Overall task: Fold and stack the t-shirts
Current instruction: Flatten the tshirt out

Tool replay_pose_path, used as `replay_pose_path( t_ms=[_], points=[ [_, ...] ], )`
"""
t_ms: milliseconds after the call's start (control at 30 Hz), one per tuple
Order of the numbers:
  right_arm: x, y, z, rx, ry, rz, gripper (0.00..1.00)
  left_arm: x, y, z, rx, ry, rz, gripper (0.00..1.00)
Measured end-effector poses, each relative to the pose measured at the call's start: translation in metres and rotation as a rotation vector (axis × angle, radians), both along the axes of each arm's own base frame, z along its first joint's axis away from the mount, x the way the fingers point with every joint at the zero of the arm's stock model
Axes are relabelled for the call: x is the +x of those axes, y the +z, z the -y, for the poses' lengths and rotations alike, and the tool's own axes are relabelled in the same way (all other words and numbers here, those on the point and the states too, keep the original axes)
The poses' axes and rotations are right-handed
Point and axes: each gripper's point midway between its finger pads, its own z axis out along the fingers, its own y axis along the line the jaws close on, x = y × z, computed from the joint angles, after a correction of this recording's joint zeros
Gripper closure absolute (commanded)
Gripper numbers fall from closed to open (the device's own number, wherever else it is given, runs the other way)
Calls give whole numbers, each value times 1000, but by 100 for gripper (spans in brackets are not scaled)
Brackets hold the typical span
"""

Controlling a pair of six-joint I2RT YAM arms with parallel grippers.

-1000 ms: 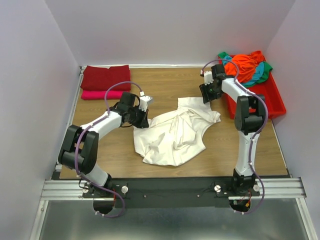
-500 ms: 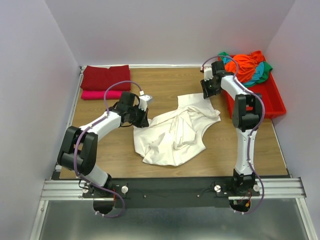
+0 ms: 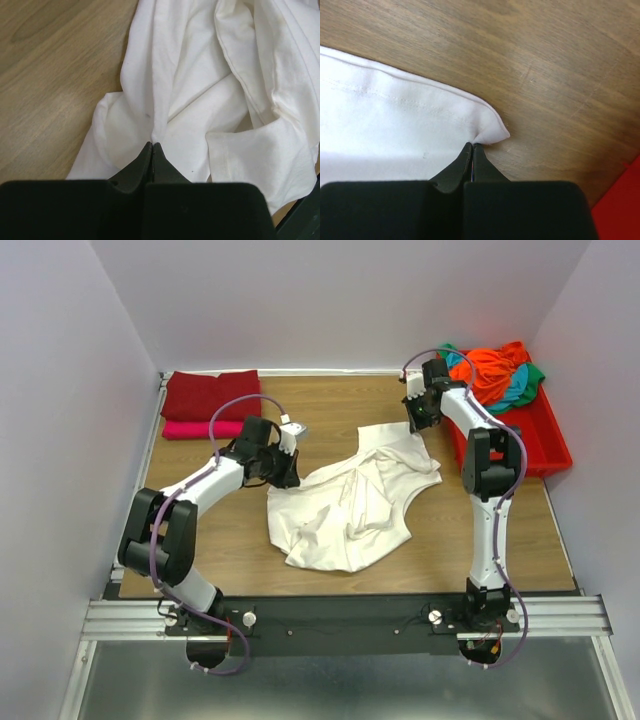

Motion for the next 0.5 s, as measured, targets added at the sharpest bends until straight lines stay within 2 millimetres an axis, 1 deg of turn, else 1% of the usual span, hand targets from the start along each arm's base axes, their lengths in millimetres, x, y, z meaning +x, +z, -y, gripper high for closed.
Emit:
replay_pose_path(
  t_ms=[200,300,333,400,467,500],
  points=[
    [4,6,3,-22,25,20,99,20,14,7,-13,3,34,100],
    [6,12,3,-26,36,33,99,38,24,14,-24,3,61,100],
    [6,14,3,-27,38,40,99,41,24,15,-25,3,62,100],
    [6,21,4,-32,40,54,99,55,26,20,-28,4,71,100],
    [8,37,5,-35,40,89,99,63,24,23,-29,6,66,100],
    [9,43,5,-36,40,104,99,71,23,26,-31,8,65,100]
  ],
)
